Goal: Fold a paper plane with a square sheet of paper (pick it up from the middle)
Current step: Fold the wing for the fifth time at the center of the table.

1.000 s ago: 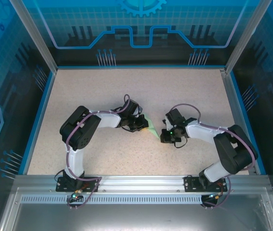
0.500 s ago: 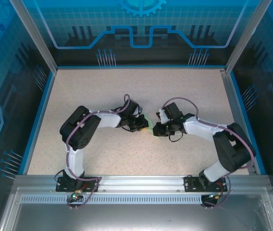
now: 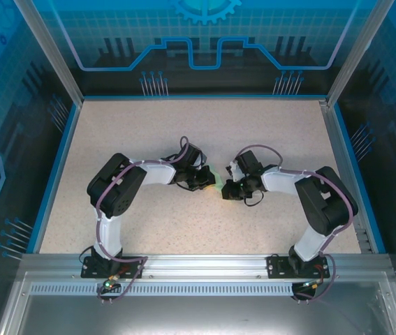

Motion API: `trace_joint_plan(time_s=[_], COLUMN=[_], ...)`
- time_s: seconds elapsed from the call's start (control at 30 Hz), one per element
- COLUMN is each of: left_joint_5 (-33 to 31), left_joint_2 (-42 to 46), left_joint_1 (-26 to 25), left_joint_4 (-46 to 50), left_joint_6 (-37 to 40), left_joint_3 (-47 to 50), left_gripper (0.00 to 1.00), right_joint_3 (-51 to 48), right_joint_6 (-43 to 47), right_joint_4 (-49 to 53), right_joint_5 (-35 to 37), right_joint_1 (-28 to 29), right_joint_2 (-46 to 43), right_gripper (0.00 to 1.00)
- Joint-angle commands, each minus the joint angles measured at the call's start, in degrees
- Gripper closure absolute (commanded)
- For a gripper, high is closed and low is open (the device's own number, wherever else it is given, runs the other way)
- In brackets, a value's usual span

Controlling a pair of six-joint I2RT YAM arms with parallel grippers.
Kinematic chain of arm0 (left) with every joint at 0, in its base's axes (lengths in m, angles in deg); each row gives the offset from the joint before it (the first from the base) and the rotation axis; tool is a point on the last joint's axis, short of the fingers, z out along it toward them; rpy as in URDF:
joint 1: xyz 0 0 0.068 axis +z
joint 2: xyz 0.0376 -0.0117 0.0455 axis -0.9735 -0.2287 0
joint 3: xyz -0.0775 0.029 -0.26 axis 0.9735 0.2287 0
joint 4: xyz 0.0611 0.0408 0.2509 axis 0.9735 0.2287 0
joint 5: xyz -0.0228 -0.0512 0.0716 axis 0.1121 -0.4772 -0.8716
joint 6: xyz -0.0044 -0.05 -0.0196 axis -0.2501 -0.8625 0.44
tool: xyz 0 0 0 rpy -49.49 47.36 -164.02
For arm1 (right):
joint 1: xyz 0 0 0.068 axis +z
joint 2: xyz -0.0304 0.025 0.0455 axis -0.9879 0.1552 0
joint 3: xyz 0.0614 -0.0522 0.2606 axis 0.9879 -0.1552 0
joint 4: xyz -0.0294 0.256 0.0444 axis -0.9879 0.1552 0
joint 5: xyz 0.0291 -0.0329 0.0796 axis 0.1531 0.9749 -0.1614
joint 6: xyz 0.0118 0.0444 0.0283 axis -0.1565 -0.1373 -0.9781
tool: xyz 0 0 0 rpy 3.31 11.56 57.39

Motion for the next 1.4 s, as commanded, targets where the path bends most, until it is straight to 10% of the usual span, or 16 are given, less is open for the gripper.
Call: trace_joint_plan(time_s=[0.0,0.6,1.37], left_joint_5=[-2.8,2.7,-2.5], left_joint_2=[-1.8,4.2,0.1], left_joint_1=[0.5,-3.1,-5.3], left_joint_4=[4.0,-18.0,-9.5], left_joint_6=[1.4,-2.1,2.3], left_joint_3=[-1.1,8.8,5.3], left_gripper=[0.89,0.86,0.88], right_joint_3=[-0.8,-2.8,-3.4], right_joint_6=[0.3,-2.1,-3.2], right_joint_4=[0.6,-1.4,-1.6], right_joint_5=[0.0,-3.5,-4.7], right_joint_1=[-1.2,-3.7,-4.6], right_joint_2=[1.1,2.3,3.3], right_gripper=[0.91,0.95,0.96])
